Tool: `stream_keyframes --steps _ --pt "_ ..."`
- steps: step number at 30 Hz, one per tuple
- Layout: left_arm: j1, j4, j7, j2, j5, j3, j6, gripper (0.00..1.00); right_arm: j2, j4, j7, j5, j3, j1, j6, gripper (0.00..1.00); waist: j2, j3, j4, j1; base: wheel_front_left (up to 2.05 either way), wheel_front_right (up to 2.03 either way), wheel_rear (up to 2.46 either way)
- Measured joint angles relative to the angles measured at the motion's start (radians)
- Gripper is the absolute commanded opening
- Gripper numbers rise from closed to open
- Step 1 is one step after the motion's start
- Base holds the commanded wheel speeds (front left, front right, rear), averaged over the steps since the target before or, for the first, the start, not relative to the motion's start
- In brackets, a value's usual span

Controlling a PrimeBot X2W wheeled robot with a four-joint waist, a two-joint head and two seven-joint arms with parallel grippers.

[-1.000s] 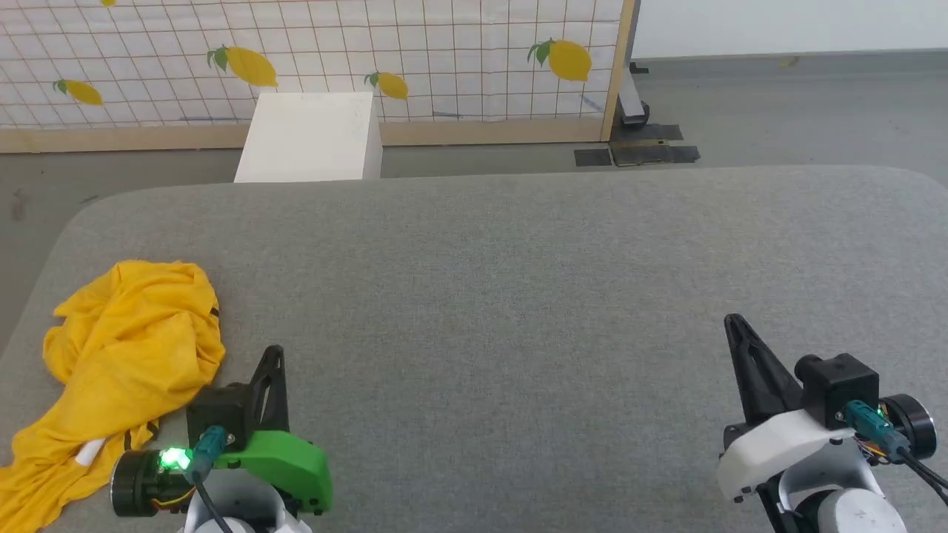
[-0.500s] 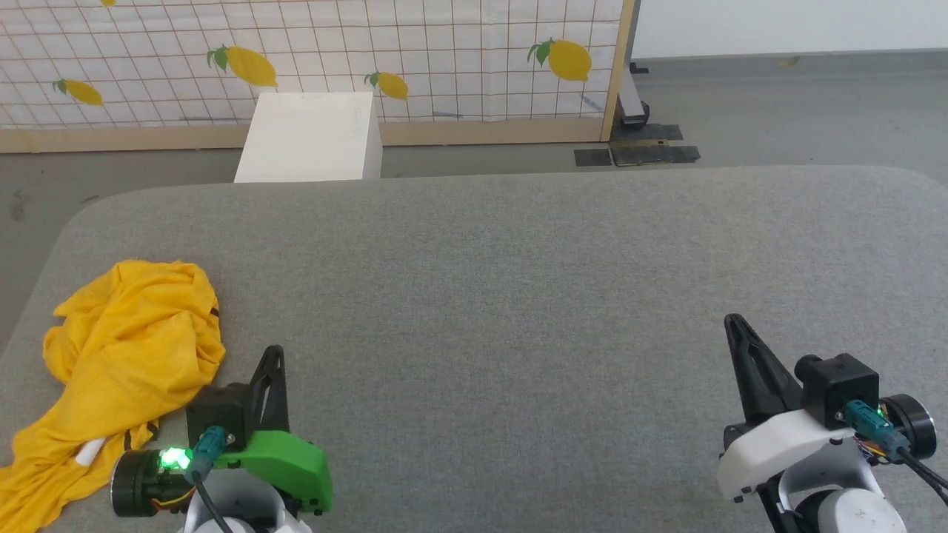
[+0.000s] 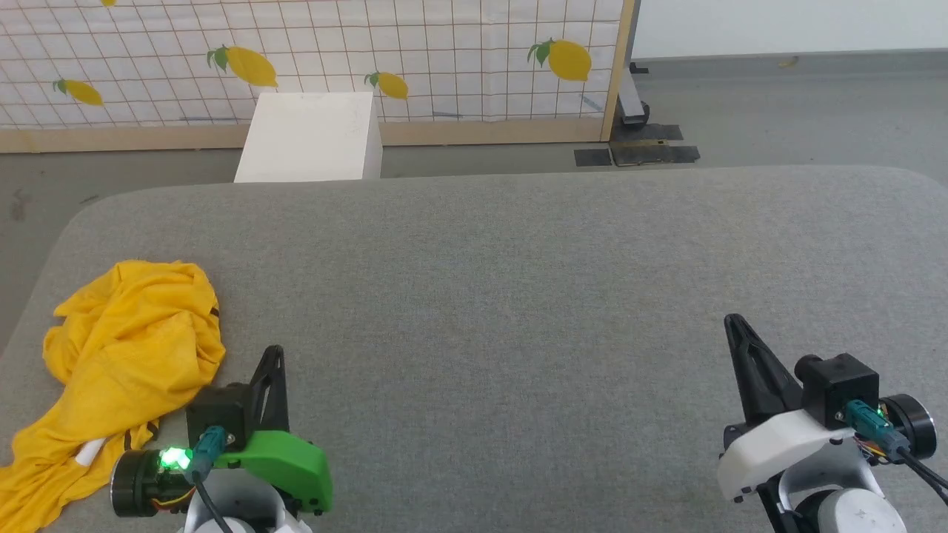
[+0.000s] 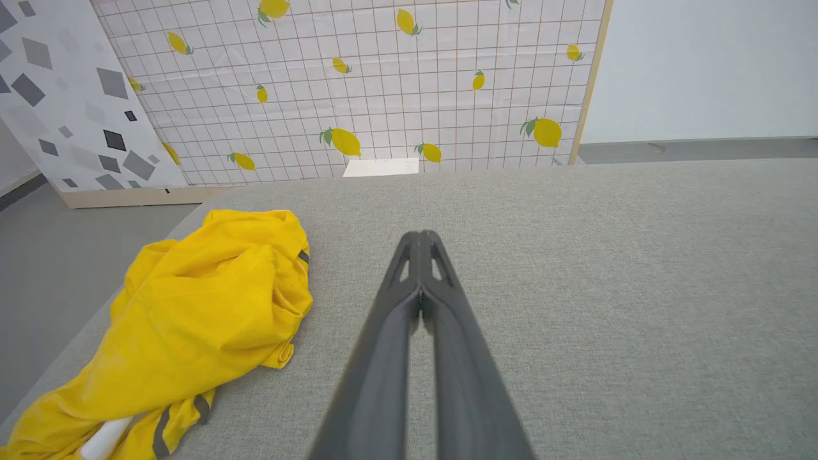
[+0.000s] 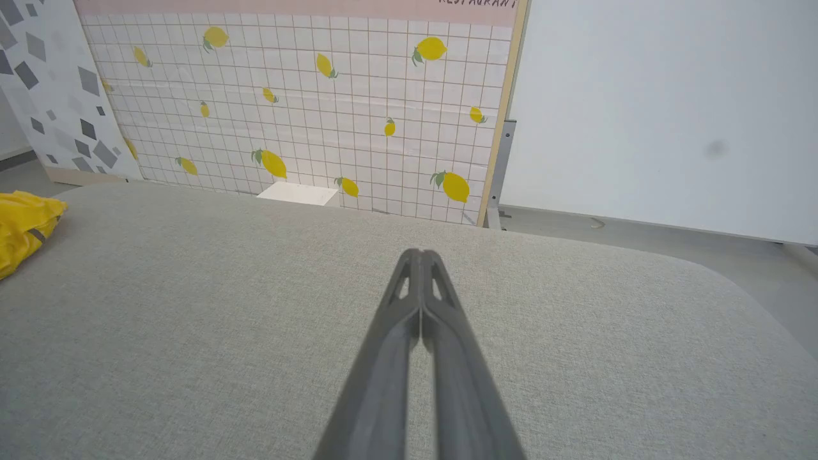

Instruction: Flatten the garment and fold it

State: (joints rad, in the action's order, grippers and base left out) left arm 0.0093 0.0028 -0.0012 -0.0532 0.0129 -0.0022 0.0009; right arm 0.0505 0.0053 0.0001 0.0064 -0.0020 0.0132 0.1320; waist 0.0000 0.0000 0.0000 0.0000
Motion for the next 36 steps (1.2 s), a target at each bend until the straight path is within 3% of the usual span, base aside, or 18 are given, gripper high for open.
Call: stream_keyframes --steps 13,14,15,16,36 --pt "0.0 0.0 0.0 0.0 0.0 0.0 0.0 0.0 0.0 0.0 0.0 0.0 0.0 0.0 0.0 0.0 0.0 0.0 0.0 0.0 0.0 0.0 0.0" --pt "0.0 0.0 0.0 0.0 0.0 0.0 0.0 1.0 0.0 0.0 0.0 0.0 0.0 0.0 0.0 1.0 0.0 0.0 0.0 0.0 0.0 0.0 0.0" --pt "0.0 0.0 0.0 0.0 0.002 -0.001 0.0 0.0 0.0 0.001 0.0 0.0 0.0 0.0 0.0 0.0 0.0 0.0 0.0 0.0 0.0 0.0 0.0" --pt "0.0 0.0 0.0 0.0 0.003 -0.002 0.0 1.0 0.0 0.001 0.0 0.0 0.0 0.0 0.0 1.0 0.0 0.0 0.0 0.0 0.0 0.0 0.0" --pt "0.0 0.024 -0.031 0.0 0.024 -0.021 0.005 1.0 0.0 0.04 -0.03 0.029 -0.016 0.0 0.0 1.0 0.0 -0.002 0.0 0.0001 0.0 0.0 0.0"
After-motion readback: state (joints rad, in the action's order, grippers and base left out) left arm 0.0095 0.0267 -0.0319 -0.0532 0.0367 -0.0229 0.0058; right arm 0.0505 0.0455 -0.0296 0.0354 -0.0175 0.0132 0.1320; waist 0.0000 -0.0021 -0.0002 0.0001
